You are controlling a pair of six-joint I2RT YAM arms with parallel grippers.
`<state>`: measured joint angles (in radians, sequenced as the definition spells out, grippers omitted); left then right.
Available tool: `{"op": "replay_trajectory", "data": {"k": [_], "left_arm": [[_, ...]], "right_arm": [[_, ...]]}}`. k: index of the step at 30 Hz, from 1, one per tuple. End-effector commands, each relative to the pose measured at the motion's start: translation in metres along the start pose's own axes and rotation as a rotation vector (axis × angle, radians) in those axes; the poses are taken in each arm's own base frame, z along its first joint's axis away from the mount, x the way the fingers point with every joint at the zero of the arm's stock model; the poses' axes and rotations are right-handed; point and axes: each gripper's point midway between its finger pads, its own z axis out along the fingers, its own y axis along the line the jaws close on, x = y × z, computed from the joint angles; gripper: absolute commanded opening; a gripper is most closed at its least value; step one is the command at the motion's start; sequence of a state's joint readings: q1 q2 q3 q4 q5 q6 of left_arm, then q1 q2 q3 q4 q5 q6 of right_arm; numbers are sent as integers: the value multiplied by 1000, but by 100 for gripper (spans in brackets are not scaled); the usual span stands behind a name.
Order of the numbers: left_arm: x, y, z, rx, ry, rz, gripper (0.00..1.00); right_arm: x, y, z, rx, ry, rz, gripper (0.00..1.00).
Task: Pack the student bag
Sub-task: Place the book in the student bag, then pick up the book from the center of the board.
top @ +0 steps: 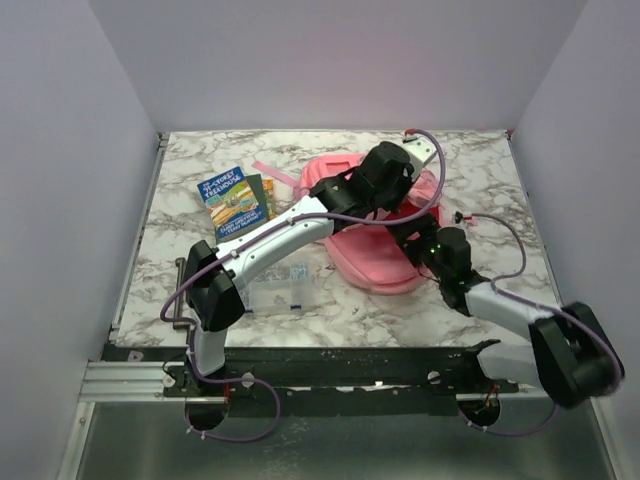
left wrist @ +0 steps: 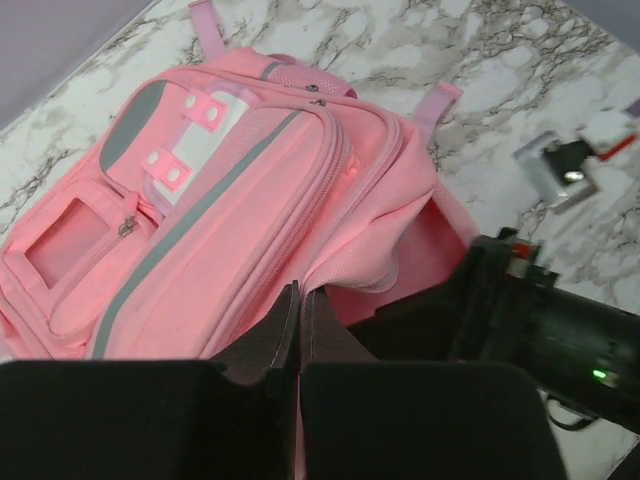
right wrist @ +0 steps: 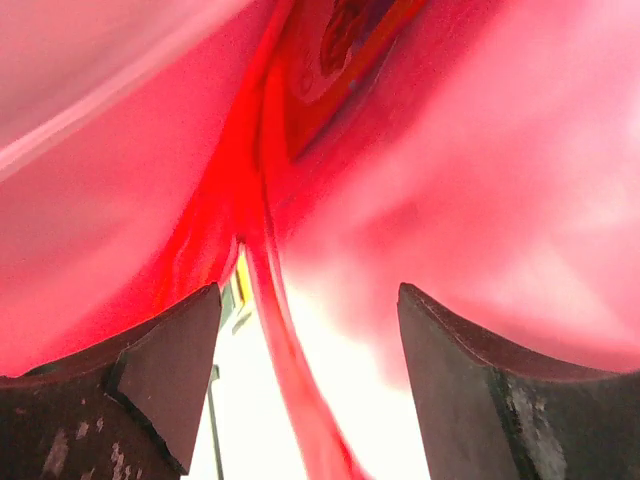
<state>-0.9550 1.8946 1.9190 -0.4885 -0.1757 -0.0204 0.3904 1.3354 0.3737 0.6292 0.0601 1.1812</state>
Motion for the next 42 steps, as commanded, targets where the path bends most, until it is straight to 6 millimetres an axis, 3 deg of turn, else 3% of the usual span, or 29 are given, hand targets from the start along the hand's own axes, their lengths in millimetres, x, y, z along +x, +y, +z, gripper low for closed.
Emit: {"op": "replay_trajectory", "data": {"k": [1,5,8,11,13,15,17,18,19,21,25,29,33,38,42], "left_arm": [[-30,17,-7,-2,-114,9,0],[-19,-9,-1,139,-96,-68,0],[-10,-32,3,254,-62,-144,0],[-5,-36,-5,333,-20,-261,0],[-2,-29,-21,386,-7,-340,16],[-3,-12,-44,375,-49,-386,41],[-1,8,-70,347,-94,-408,62],[-5,17,-88,335,-126,-410,67],[1,25,-99,323,-130,-413,83],[9,43,-128,291,-147,-429,97],[48,99,-166,113,-159,-523,98],[105,202,-199,-209,-156,-842,98],[160,286,-223,-475,-242,-1149,98],[210,346,-212,-569,-199,-1339,98],[243,383,-197,-621,-97,-1323,98]], "right_arm": [[9,-45,-54,198,92,-189,76],[-28,-22,-97,229,-19,-262,77],[-67,25,-125,159,-149,-334,83],[-92,73,-140,80,-200,-451,85],[-95,94,-139,40,-175,-544,91],[-86,111,-130,-9,-104,-595,93],[-72,129,-119,-90,-25,-608,93],[-62,139,-115,-151,25,-618,93],[-56,150,-111,-209,45,-617,93],[-42,169,-100,-304,118,-596,93],[2,189,-65,-400,275,-571,91],[55,216,-34,-462,350,-619,91],[117,229,1,-502,432,-604,91],[175,228,51,-512,524,-550,85],[210,214,87,-483,577,-538,82]]}}
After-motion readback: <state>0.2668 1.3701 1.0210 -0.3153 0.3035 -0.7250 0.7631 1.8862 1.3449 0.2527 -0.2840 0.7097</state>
